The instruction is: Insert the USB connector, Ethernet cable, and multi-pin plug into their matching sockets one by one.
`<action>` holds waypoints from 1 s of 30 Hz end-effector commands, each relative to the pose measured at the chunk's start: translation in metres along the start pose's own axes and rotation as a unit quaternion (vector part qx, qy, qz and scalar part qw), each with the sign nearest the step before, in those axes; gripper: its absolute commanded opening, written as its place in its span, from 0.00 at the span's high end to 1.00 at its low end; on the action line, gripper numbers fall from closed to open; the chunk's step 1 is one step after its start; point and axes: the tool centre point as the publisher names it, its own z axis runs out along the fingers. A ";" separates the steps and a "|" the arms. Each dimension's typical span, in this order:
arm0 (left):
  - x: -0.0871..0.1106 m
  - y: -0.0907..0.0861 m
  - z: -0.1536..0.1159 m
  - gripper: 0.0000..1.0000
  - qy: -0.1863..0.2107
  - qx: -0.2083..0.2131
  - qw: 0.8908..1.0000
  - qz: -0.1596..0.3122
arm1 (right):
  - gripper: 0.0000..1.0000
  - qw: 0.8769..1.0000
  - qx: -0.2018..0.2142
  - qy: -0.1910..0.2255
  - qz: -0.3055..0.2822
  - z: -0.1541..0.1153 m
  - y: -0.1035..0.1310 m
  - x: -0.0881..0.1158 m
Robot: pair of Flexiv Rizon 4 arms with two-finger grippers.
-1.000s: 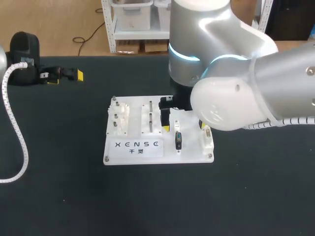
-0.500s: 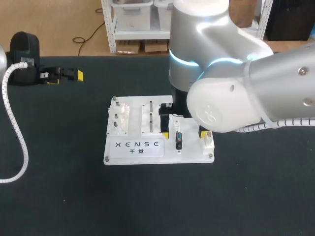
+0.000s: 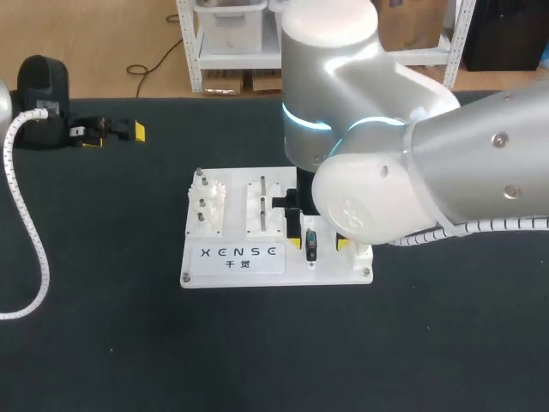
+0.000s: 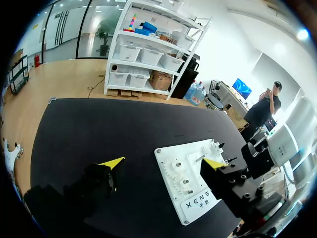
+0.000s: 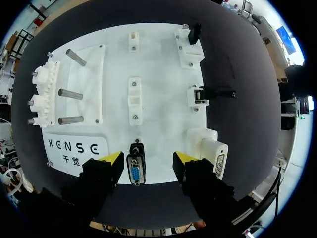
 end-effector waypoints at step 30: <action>0.000 0.000 0.000 0.00 0.000 0.000 1.000 0.000 | 1.00 0.997 0.002 -0.072 -0.030 -0.025 0.006 0.009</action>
